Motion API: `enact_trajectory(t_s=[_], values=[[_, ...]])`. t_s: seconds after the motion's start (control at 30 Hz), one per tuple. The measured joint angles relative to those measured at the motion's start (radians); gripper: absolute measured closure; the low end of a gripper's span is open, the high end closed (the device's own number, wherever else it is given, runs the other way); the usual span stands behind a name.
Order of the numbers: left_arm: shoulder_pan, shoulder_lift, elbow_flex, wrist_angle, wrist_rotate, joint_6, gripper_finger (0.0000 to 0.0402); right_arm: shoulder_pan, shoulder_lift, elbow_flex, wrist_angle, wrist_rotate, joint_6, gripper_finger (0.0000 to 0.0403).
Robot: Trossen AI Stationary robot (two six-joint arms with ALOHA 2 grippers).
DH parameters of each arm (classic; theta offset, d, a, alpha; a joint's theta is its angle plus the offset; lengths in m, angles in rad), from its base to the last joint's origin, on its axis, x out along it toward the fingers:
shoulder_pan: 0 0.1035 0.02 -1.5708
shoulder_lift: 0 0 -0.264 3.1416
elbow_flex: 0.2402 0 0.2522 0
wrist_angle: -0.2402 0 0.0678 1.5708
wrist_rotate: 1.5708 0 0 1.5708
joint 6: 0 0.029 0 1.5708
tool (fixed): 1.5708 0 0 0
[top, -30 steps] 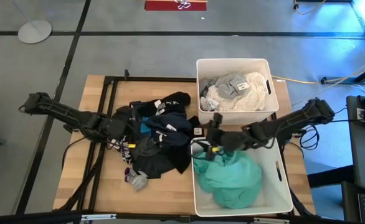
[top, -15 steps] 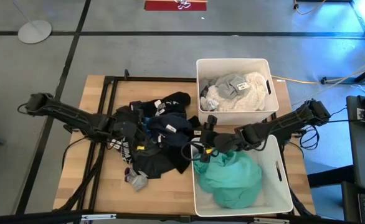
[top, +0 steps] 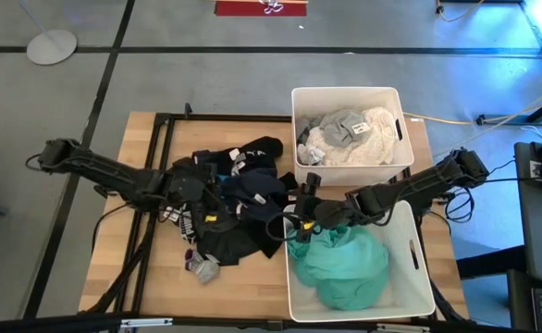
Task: Sort clothes
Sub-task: Put the blue pants into the bottom white laundry bin
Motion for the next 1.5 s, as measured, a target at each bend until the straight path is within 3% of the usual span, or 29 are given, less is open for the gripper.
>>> enact_trajectory(t_s=[0.3,0.6,1.0,1.23,1.5], values=[[0.021,0.076,0.000,0.026,0.003,-0.002,0.0236,0.002,0.007,0.000,0.002,0.011,0.000,0.0141],[0.020,0.043,0.041,0.061,0.003,-0.020,0.0389,0.002,0.007,0.000,0.048,0.007,-0.003,0.0141],[0.019,-0.020,0.133,0.086,0.004,-0.141,0.0392,-0.043,0.013,0.000,0.274,-0.069,-0.100,0.0141],[0.019,-0.025,0.137,0.139,0.004,-0.178,0.0394,-0.125,0.068,0.046,0.320,-0.246,0.002,0.0141],[0.019,-0.027,0.137,0.145,0.004,-0.197,0.0389,-0.184,0.200,0.106,0.312,-0.271,0.081,0.0141]])
